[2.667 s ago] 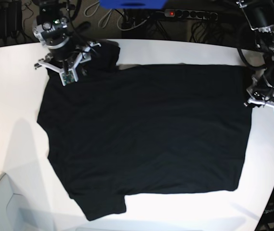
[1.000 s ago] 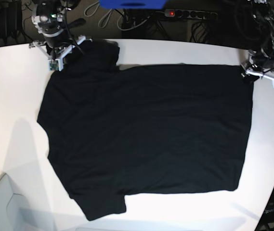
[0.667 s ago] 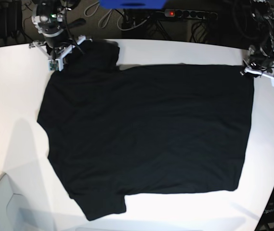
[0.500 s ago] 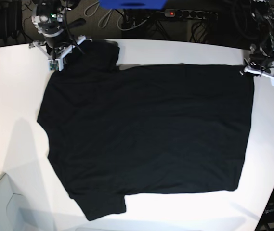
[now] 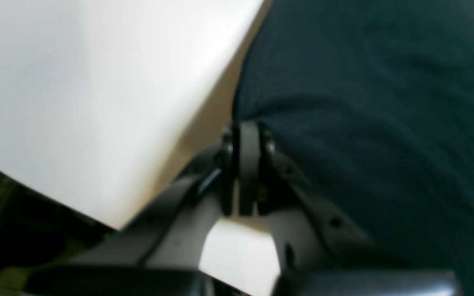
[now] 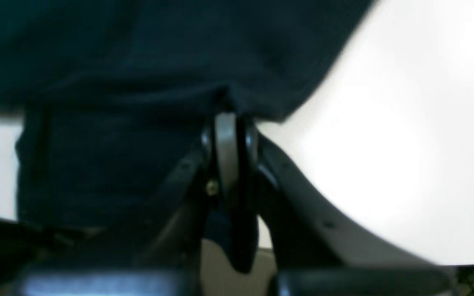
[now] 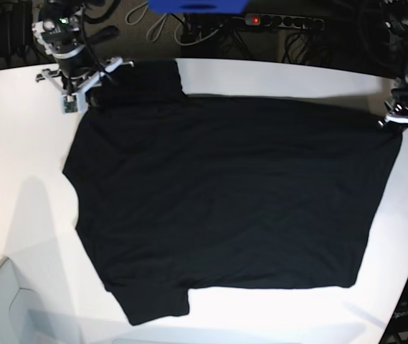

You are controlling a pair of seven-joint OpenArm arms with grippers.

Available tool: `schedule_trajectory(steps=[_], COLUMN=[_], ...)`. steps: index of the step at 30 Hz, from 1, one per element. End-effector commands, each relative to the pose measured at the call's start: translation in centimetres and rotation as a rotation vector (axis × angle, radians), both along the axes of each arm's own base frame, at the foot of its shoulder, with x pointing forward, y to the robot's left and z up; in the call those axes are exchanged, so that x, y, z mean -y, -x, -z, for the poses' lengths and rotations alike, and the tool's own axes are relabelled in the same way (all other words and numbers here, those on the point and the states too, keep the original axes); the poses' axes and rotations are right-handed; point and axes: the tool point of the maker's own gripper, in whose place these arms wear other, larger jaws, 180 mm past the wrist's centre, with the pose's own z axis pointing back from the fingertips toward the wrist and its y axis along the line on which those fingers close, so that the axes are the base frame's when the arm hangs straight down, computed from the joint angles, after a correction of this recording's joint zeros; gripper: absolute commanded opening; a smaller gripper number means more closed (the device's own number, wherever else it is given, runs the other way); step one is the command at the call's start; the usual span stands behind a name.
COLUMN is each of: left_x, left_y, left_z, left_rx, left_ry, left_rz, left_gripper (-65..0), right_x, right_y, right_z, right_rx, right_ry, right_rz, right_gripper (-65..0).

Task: Layout the t-shirt on the table in an organized manner, then fold the t-shirt properly
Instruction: 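Lift the collar edge with both grippers and fold it toward the hem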

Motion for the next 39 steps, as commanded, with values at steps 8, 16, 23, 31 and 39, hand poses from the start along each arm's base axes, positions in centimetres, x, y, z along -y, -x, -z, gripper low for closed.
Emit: schedule_trajectory(steps=[8, 16, 23, 31, 39], left_x=[-0.5, -0.9, -1.2, -1.5, -1.4], left_y=[-3.5, -5.6, -7.5, -11.0, -14.4], left_z=[-3.5, -3.0, -2.6, -2.2, -1.9], left_rx=[0.125, 0.147, 0.166, 0.195, 0.213], left_ry=[-0.034, 0.018, 0.067, 0.154, 0.248], left_rz=[0.005, -0.024, -0.047, -0.083, -0.11], left_gripper=[-64.9, -64.9, -64.9, -64.9, -64.9], right_x=[-0.3, -0.3, -0.4, -0.4, 0.3], right_y=[-3.1, -7.5, -11.1, -14.3, -18.0], right_z=[-2.7, -5.5, -7.4, -5.9, -6.5], right_rx=[0.121, 0.239, 0.321, 0.306, 0.331], right_ry=[-0.038, -0.037, -0.05, -0.077, -0.083], right_rz=[-0.001, -0.003, -0.005, -0.016, -0.024], right_gripper=[-65.0, -65.0, -65.0, -65.0, -65.0])
